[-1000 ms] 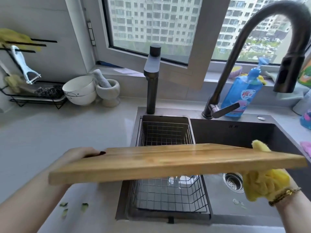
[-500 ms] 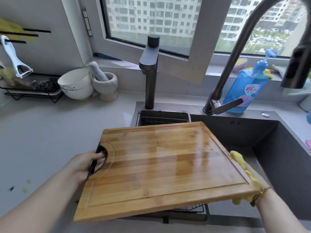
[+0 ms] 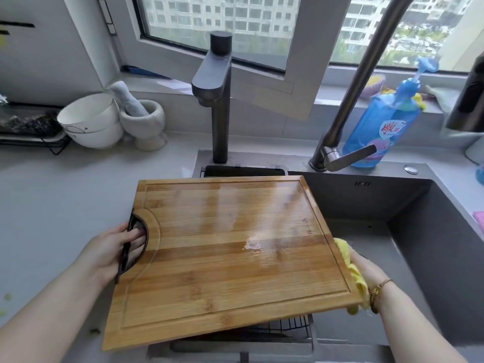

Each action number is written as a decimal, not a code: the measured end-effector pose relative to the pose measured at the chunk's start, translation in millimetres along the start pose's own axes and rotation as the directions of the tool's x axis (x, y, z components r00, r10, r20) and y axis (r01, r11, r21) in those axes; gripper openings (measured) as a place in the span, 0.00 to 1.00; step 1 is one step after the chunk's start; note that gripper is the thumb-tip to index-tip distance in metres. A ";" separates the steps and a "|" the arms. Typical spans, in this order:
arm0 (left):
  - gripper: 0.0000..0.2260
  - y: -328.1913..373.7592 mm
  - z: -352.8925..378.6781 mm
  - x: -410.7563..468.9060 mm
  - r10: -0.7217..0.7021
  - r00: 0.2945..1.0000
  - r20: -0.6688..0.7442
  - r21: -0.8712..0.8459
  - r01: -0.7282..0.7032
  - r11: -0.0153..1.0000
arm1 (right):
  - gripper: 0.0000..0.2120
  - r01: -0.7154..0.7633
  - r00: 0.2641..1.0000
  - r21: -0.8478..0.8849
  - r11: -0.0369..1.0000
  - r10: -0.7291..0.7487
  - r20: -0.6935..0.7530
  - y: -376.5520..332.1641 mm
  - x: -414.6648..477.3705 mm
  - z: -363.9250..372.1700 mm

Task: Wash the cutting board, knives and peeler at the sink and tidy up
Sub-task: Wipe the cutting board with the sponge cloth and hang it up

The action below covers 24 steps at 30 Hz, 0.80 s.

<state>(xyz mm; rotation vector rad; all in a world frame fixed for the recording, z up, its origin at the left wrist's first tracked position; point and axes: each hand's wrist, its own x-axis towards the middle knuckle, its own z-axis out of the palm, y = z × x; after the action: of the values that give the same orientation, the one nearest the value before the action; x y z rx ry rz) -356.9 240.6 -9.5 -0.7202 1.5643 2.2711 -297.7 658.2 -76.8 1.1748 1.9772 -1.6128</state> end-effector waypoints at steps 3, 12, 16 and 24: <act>0.13 -0.2 0.4 2.2 0.006 1.000 -0.008 0.005 -0.006 1.000 | 0.24 0.001 1.000 -0.051 0.999 -0.001 0.011 -8.7 -15.5 7.7; 0.12 -1.4 -3.9 3.2 0.021 1.000 -0.018 -0.011 -0.021 1.000 | 0.24 -0.008 0.978 0.088 0.996 0.026 -0.207 -18.3 -31.8 3.0; 0.12 -2.7 -3.5 0.4 0.044 0.999 -0.027 0.001 -0.044 0.999 | 0.19 0.254 0.849 0.132 0.958 -0.156 -0.505 -44.0 -52.6 8.6; 0.15 -5.0 -1.5 -5.3 0.091 0.996 -0.019 -0.027 -0.091 0.995 | 0.20 0.717 0.604 -0.437 0.544 -0.797 -0.001 -88.8 -110.5 117.4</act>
<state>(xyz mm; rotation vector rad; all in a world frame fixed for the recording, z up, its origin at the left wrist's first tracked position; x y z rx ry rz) -349.6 241.3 -10.9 -0.6915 1.6070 2.3623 -326.2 505.7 22.2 0.2751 3.0468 -1.2841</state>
